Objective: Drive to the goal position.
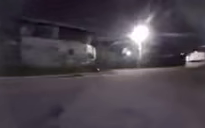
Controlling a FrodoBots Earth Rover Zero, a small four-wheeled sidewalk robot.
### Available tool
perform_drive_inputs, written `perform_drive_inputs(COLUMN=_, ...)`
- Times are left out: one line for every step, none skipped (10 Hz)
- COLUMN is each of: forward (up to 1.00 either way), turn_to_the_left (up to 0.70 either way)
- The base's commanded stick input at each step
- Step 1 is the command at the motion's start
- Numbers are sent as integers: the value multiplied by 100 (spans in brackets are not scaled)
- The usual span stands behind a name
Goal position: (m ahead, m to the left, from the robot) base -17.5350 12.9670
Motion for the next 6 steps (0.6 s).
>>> perform_drive_inputs(forward=0, turn_to_the_left=70)
perform_drive_inputs(forward=0, turn_to_the_left=70)
perform_drive_inputs(forward=0, turn_to_the_left=70)
perform_drive_inputs(forward=0, turn_to_the_left=70)
perform_drive_inputs(forward=0, turn_to_the_left=70)
perform_drive_inputs(forward=0, turn_to_the_left=70)
